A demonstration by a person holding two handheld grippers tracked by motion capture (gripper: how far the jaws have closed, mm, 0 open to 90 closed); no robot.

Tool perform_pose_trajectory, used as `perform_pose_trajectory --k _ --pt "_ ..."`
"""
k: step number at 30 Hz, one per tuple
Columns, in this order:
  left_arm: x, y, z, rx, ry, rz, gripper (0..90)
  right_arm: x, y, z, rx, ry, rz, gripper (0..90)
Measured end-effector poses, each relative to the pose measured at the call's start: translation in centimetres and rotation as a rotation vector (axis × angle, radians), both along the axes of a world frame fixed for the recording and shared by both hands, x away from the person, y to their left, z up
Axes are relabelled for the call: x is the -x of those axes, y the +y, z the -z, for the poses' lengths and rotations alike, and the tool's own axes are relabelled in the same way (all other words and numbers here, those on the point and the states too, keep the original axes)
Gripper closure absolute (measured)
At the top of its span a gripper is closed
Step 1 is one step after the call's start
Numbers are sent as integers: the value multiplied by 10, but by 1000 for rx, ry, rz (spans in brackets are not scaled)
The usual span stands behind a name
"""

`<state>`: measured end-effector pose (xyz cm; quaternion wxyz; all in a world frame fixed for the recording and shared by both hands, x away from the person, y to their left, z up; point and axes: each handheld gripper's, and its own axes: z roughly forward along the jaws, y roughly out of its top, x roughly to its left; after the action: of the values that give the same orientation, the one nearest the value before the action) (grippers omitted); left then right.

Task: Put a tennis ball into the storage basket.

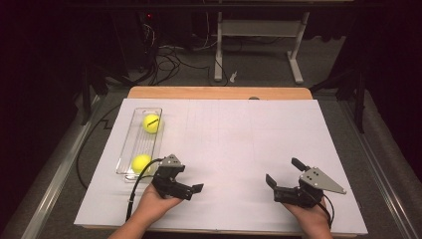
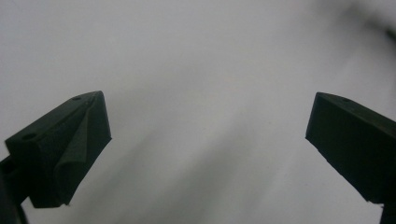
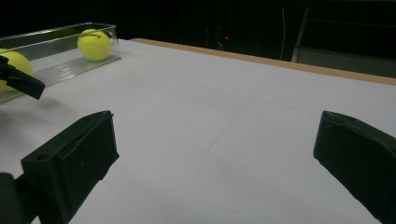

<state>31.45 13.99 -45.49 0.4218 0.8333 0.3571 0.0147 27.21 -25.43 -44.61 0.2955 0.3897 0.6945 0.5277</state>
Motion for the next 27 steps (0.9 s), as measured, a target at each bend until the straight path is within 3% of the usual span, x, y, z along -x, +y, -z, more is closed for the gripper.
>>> perform_pose_trajectory --k 10,18,22,27 --pt "11 14 -17 111 -100 24 17 1 -4 -1 -7 -3 13 2" --pt "16 36 -29 175 -187 -18 19 2 -7 -4 -18 -16 21 2" --pt "18 50 -33 182 -240 -36 18 4 -10 -6 -27 -25 26 2" --pt "26 67 -36 184 -278 -80 3 6 -13 -9 -46 -38 35 2"
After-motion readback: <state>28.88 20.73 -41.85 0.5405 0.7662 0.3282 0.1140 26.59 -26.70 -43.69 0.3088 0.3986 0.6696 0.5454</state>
